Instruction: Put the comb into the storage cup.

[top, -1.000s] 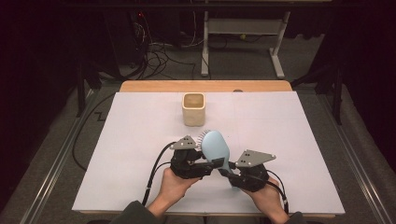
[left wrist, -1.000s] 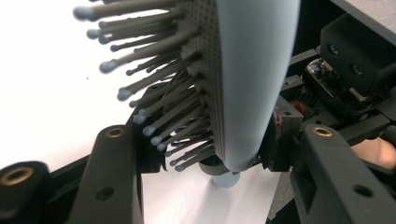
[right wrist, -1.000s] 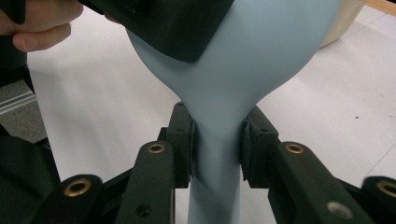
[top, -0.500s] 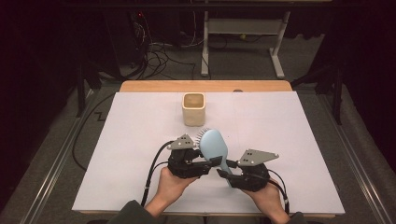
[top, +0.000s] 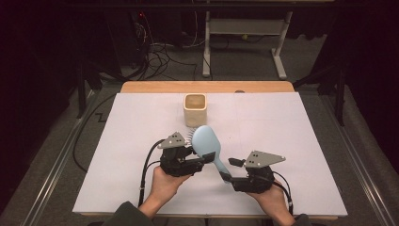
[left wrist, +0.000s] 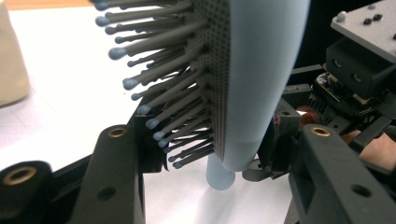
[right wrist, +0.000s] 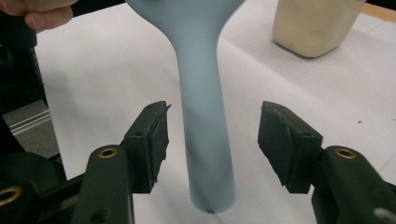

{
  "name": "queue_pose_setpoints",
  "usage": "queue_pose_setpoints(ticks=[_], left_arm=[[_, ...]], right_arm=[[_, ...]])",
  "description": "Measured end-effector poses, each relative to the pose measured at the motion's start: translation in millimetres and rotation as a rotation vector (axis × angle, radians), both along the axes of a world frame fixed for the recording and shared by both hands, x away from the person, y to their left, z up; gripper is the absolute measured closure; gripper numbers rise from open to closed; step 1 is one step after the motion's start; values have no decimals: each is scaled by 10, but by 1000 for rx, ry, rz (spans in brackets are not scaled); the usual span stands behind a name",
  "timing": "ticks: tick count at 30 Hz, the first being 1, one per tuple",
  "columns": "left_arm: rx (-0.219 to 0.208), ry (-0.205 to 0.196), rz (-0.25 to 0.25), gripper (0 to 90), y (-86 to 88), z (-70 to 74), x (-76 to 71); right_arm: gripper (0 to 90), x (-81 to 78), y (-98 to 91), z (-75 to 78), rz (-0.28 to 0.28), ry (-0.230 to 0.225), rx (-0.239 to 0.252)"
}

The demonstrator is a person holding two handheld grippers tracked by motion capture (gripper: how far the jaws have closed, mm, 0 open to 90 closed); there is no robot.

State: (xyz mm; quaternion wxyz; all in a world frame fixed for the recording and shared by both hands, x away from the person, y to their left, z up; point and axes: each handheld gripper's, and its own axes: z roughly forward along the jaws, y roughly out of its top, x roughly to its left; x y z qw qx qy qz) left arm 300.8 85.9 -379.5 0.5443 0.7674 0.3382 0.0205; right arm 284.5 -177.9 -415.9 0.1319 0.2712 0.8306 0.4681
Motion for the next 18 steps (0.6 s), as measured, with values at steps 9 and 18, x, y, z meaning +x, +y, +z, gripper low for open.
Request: queue_pose_setpoints(ticks=[9, 18], left_arm=[[-4, -8, 29, 524, 111, 48, 6], [-7, -17, 59, 523, 224, 109, 13]], right_arm=[[358, 4, -73, -1, -19, -32, 40], [335, 12, -149, -8, -33, -41, 63]])
